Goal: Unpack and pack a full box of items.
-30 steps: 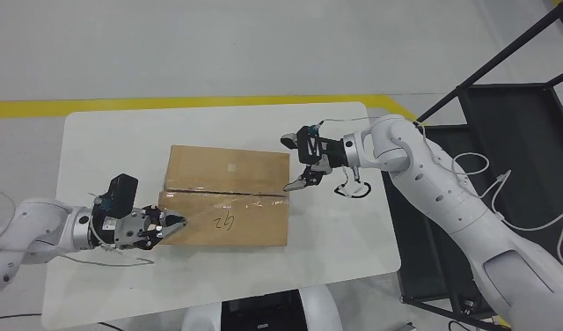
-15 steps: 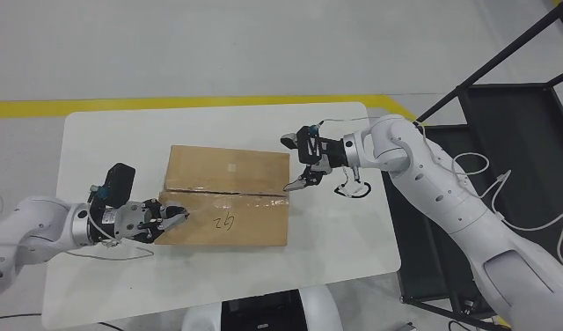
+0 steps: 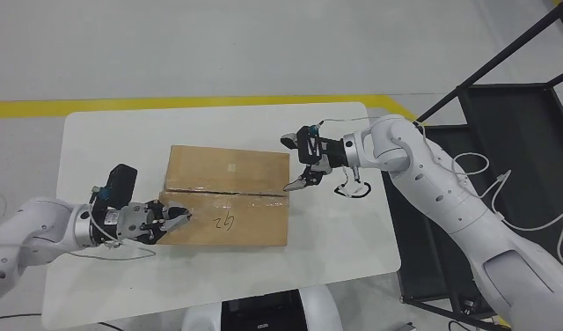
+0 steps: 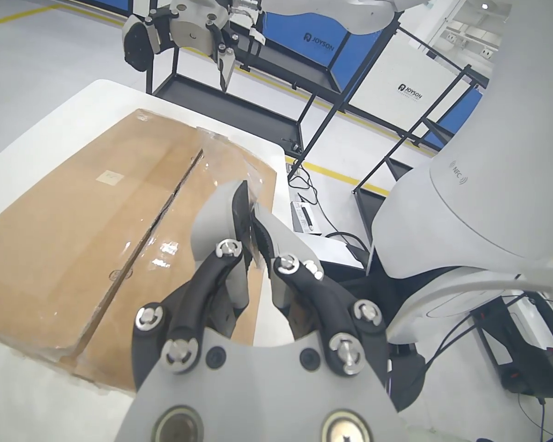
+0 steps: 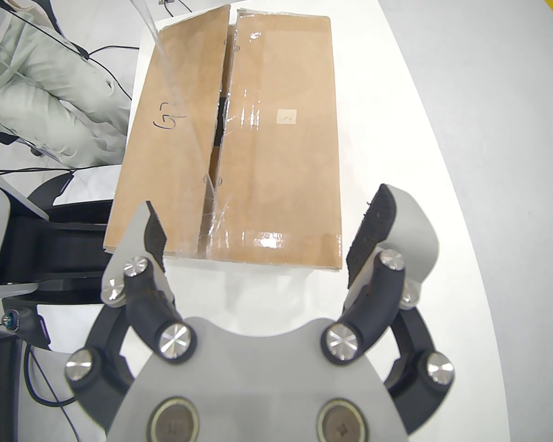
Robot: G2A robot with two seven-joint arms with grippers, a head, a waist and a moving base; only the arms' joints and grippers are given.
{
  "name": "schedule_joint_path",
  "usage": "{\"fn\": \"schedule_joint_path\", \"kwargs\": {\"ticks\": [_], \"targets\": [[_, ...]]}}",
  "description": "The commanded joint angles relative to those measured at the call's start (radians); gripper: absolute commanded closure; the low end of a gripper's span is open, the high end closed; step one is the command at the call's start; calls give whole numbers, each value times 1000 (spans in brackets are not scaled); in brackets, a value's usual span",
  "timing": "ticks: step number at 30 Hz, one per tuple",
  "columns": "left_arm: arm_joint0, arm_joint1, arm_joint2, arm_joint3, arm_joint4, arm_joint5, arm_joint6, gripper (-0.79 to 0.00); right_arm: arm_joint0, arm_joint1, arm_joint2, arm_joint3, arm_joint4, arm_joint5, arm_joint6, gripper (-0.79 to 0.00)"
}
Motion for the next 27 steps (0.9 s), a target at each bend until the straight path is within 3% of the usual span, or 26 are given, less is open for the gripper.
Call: {"fn": "schedule_joint_path", "kwargs": {"ticks": [1, 4, 9, 20, 27], "targets": [[10, -10, 0, 12, -58, -2, -30, 0, 0, 0, 0, 0, 0, 0, 0, -785], [16, -19, 0, 34, -175, -2, -102, 0, 0, 0, 0, 0, 0, 0, 0, -785], [3, -21, 0, 60, -407, -2, -328, 0, 0, 0, 0, 0, 0, 0, 0, -785], [-43, 26, -22, 123, -960, -2, -865, 0, 0, 0, 0, 0, 0, 0, 0, -785], [-31, 30, -41, 156, -1121, -2, -1044, 0, 0, 0, 0, 0, 0, 0, 0, -785]]}}
